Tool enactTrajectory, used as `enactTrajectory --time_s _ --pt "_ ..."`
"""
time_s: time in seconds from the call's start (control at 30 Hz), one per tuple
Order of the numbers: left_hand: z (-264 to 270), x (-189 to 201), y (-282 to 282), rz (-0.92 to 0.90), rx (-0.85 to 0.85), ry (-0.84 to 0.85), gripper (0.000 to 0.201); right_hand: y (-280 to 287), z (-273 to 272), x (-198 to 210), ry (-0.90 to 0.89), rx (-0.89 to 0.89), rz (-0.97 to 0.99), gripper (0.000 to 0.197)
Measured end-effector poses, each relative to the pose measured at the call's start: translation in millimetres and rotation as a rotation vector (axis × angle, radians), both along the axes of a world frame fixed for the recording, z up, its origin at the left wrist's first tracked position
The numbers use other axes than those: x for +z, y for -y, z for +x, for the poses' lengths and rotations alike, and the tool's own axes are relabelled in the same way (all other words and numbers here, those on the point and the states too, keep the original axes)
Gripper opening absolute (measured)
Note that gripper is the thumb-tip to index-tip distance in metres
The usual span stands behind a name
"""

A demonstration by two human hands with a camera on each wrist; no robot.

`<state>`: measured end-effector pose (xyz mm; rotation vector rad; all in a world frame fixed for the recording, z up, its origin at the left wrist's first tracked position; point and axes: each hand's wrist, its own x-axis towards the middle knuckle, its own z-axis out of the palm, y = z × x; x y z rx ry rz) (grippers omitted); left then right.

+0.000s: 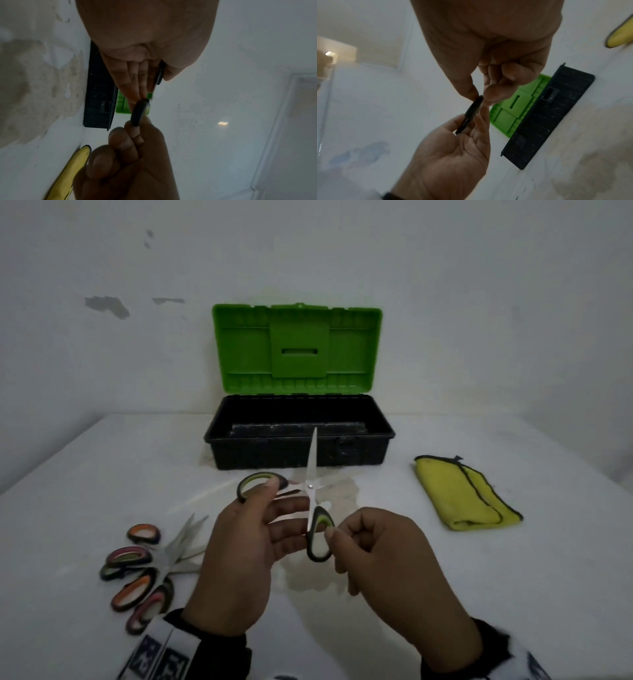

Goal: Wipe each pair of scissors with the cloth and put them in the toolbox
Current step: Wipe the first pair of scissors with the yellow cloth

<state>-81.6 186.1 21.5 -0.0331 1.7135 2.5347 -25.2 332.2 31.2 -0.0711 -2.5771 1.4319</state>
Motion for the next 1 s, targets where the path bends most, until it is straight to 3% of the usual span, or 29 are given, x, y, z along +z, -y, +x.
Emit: enactTrajectory --time_s 0.07,0.17,0.37,0.53,0.7,0.87,1.0 --pt "-4.2 -3.2 -10.3 0.027 -0.005 0.002 0.026 -19.7 2.3 3.3 0.067 0.014 -0.115 0.028" --pt "-8.8 -6.9 -24.4 0.063 -0.035 0.019 0.025 -68.4 -4.5 1.8 0.08 -0.133 -0.169 0.036" --pt "-11.0 -12.6 -47.8 0.039 -0.119 0.042 0.028 -181.5 -32.3 -12.6 0.186 -0.401 0.022 0.053" --pt "-13.0 -14.6 -62.0 -0.013 -0.17 0.064 0.033 -236.5 -49.5 -30.7 0.432 -0.507 0.218 0.052" --pt "-11.6 -16.1 -75.4 -0.036 -0.173 0.087 0.033 -246.6 -62.4 -44.1 0.619 -0.442 0.251 0.033" --pt "-12.0 -17.0 -81.4 -0.008 -0.126 0.079 0.03 -242.6 -69.1 -43.0 0.566 -0.38 0.29 0.026" --pt "-17.8 -13.7 -77.2 0.037 -0.109 0.08 0.027 -232.2 -67.9 -33.6 0.213 -0.368 0.097 0.029"
